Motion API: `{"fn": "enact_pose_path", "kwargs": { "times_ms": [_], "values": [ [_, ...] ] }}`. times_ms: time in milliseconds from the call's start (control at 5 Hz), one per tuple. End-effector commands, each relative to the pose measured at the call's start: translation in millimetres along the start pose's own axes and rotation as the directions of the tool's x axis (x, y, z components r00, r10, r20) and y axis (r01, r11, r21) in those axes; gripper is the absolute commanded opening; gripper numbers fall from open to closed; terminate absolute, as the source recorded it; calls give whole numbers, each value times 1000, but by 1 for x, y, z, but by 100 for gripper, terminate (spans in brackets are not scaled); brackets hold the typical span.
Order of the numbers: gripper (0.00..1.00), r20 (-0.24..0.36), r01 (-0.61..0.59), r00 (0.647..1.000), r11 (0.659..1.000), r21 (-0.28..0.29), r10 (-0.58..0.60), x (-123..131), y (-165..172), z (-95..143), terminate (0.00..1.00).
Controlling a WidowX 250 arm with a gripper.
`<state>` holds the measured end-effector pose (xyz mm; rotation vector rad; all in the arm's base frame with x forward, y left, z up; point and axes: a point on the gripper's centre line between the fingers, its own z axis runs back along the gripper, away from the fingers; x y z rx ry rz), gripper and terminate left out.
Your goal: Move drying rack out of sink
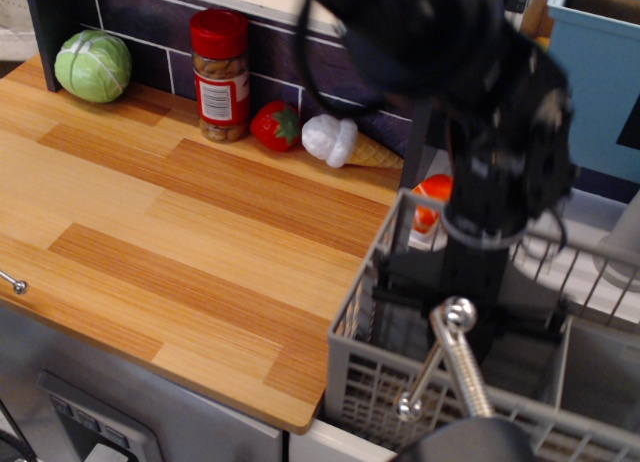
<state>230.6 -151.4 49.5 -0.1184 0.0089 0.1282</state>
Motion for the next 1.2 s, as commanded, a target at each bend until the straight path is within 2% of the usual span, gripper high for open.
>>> {"fn": "enact_pose_path", "kwargs": {
  "times_ms": [0,200,400,600,800,1000],
  "values": [
    [0,66,6,998,995,-95,1,5,15,101,0],
    [0,98,25,995,999,-28,-22,10,59,116,0],
    [0,111,41,993,998,41,-46,22,107,112,0],
    [0,126,-34,992,996,79,24,35,155,115,0],
    [0,64,60,996,997,52,-63,44,203,126,0],
    [0,69,123,989,990,75,-128,46,251,133,100]
  ]
}}
